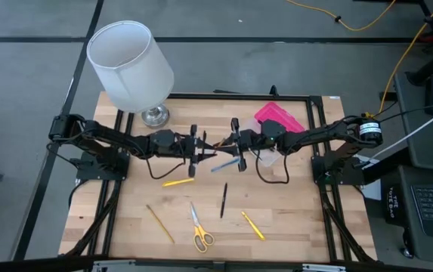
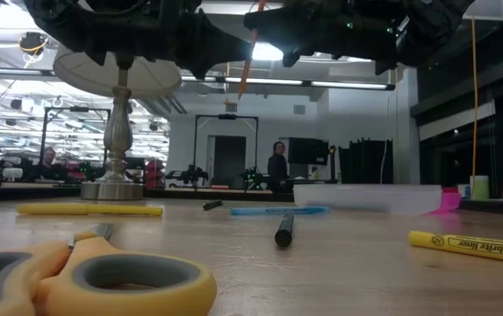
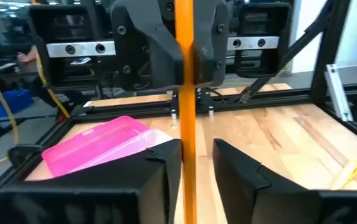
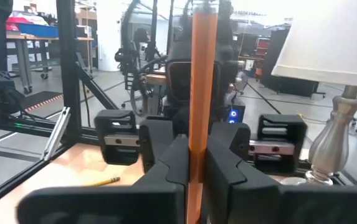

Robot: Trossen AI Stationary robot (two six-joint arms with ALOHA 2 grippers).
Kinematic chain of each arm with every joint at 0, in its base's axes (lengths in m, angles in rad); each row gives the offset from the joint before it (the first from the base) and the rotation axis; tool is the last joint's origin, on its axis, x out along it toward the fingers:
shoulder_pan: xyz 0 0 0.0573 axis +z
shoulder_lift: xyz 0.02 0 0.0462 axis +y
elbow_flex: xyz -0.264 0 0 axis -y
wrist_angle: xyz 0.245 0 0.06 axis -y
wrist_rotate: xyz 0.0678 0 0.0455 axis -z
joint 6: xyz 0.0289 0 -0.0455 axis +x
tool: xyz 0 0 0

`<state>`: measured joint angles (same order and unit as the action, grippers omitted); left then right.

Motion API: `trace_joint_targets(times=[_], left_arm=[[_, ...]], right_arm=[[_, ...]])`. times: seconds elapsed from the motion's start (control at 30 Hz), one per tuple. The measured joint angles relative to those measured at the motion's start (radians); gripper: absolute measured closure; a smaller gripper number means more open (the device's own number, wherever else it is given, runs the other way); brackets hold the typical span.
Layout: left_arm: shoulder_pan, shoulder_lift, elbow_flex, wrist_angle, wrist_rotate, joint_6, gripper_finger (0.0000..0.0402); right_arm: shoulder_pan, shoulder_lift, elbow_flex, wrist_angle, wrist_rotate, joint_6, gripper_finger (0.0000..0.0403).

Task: Pick & place school supplies into a supply box
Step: Put the orange pencil into the pink supply box

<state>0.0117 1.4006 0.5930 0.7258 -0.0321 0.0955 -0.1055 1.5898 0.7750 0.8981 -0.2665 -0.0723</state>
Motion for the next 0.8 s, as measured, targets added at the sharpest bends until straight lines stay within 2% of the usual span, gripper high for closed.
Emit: trace_joint_targets(times=[0.13,0.3,0.5,0.67,0.8], left_arm=[[-0.029,0.000,0.000,0.003,-0.064,-0.004,0.0288],[-0.059,-0.028,0.000,-0.025,-0.081,-0.004,0.0273],[-0.097,-0.154,0.000,-0.212,-0.075,-0.004,0.0276],[-0.118,-0.263,0.000,-0.421,-0.076,-0.027,0.0283],[-0.124,-0.302,0.000,-0.496,-0.078,-0.060,0.0291]], right_arm=[[0.000,0.000,0.000,-0.012,-0.001,0.022,0.0376],[0.015,0.000,0.000,-0.028,0.000,0.022,0.0376],[0.021,0.000,0.000,-0.116,0.011,0.020,0.0376],[-0.001,0.000,0.000,-0.159,0.096,0.030,0.0376],[-0.036,0.000,0.023,-0.255,0.145,0.096,0.0371]])
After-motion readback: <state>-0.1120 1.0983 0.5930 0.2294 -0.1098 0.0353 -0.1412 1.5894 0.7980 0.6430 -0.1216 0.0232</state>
